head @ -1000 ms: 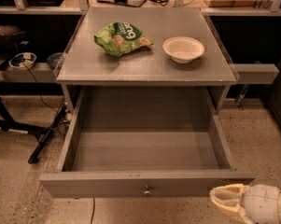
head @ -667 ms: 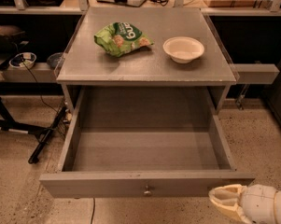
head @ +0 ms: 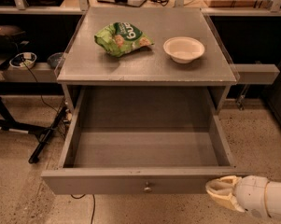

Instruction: Close top drawer

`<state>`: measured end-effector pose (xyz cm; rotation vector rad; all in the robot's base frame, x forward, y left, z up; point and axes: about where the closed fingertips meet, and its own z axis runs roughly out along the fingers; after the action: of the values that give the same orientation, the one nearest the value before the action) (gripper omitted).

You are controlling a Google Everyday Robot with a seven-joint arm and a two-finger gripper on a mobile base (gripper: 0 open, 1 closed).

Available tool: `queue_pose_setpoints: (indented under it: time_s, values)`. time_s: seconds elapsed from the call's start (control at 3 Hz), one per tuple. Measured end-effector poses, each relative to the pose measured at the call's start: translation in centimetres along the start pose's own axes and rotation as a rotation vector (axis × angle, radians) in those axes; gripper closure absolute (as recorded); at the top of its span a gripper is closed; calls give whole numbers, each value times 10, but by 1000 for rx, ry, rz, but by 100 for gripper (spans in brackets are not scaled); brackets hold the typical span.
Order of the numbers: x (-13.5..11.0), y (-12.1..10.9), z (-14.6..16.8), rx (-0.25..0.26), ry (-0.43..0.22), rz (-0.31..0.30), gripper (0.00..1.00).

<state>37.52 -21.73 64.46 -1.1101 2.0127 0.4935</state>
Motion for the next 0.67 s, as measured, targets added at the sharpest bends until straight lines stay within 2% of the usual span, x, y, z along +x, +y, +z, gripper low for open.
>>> queue_pose_setpoints:
  time_s: [0.33,0.67]
  values:
    - [-19,-23,13,12,5,-31,100]
    - [-22,-26,16,14,-4,-36,100]
